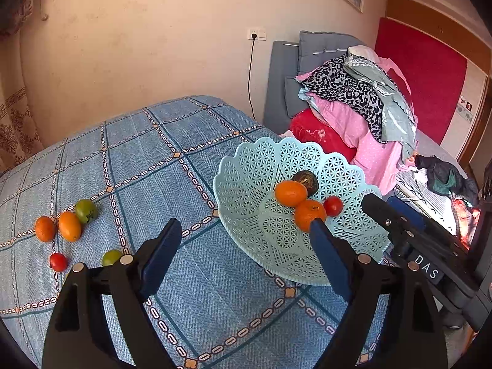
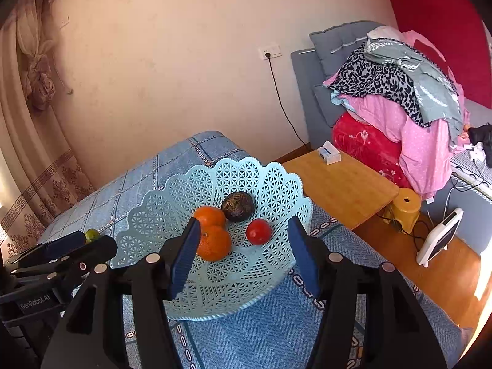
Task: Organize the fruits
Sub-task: 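Move both grippers back from the basket toward the remaining fruits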
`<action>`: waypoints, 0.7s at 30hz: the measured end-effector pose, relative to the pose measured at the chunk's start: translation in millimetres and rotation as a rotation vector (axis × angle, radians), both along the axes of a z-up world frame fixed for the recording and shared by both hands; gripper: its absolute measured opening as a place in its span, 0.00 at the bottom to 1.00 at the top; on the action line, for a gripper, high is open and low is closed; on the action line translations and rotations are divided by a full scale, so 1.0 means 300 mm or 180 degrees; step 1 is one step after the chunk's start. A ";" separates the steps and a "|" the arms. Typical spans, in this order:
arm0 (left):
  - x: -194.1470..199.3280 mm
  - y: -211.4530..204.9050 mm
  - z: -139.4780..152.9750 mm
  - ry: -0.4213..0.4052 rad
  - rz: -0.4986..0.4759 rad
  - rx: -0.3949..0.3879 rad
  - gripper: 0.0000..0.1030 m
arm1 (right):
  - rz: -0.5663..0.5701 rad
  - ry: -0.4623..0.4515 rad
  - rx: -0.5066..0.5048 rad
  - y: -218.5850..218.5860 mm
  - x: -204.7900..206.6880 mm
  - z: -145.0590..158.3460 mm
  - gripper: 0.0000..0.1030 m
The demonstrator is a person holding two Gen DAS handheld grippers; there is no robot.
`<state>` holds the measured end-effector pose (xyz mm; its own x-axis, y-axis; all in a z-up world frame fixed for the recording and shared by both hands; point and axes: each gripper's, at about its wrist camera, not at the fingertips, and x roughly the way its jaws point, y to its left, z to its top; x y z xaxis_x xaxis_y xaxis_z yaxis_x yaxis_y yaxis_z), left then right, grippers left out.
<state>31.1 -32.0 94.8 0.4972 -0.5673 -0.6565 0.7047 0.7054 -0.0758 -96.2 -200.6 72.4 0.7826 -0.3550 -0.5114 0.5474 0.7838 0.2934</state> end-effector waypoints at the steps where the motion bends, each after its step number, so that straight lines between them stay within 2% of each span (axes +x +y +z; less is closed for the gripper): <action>1: 0.005 0.011 0.003 -0.0015 0.0032 -0.0005 0.86 | 0.0007 -0.0007 -0.0021 0.007 0.001 0.004 0.58; 5: 0.020 0.062 0.023 -0.0060 0.0156 -0.0053 0.92 | 0.0061 -0.0028 -0.0062 0.031 0.010 0.014 0.59; 10: 0.047 0.135 0.049 -0.0127 0.0336 -0.0089 0.94 | 0.0142 -0.0066 -0.0107 0.070 0.024 0.023 0.60; 13: 0.067 0.186 0.064 -0.0148 0.0447 -0.0133 0.96 | 0.0195 -0.0083 -0.0171 0.098 0.037 0.030 0.65; 18: 0.109 0.282 0.076 -0.0185 0.0683 -0.0178 0.97 | 0.0273 -0.0111 -0.0305 0.152 0.058 0.038 0.66; 20: 0.125 0.321 0.076 -0.0186 0.0772 -0.0181 0.97 | 0.0287 -0.0136 -0.0356 0.175 0.062 0.042 0.80; 21: 0.134 0.341 0.076 -0.0183 0.0815 -0.0185 0.97 | 0.0289 -0.0147 -0.0400 0.188 0.064 0.044 0.81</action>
<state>71.3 70.3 117.6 0.6649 -0.4541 -0.5931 0.5082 0.8569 -0.0864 -77.0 -144.1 85.7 0.8361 -0.3406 -0.4301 0.4607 0.8616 0.2133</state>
